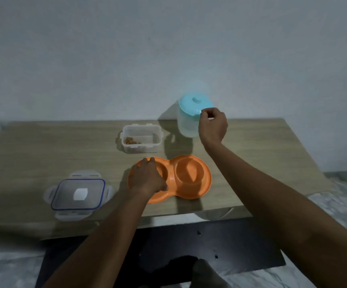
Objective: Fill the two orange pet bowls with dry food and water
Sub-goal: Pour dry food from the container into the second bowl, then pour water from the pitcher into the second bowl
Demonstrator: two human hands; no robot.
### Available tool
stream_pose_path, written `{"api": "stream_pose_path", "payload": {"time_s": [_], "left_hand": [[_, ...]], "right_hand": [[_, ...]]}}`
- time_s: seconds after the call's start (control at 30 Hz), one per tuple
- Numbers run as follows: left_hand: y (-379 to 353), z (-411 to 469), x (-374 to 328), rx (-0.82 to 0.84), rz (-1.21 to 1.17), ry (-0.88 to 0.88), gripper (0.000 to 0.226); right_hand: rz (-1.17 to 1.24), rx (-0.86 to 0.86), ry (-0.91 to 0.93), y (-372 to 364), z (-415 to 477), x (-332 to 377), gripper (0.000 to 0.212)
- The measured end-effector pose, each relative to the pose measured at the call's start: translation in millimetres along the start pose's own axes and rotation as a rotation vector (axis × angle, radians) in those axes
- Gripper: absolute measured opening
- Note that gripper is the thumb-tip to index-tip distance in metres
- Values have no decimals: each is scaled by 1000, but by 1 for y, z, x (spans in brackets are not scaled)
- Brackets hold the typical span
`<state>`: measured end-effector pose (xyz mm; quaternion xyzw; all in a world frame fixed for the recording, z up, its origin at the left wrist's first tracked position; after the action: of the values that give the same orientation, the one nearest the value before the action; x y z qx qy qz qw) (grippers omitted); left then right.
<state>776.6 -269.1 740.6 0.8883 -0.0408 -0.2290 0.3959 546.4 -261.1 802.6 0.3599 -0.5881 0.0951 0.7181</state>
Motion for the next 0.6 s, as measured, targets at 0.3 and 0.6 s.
{"api": "stream_pose_path", "payload": {"time_s": [0.3,0.6], "left_hand": [[-11,5,-42,-33,-55,68,113],[-12,7,-46,-43,-182,135,119]], "right_hand": [[-205,538,-192,12,92,-18,67],[247,495,-324,5,92,-60,70]]}}
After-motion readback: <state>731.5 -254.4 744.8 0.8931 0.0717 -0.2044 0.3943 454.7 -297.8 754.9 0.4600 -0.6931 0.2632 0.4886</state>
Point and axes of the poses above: each hand's wrist, its own z-axis towards the middle knuckle, its own y-axis out of the back of the hand, x = y × z, the point moved 5 cm from there along z, towards the middle knuckle, and after that the axes turned 13 degrees about x, right-handed, at the moved point
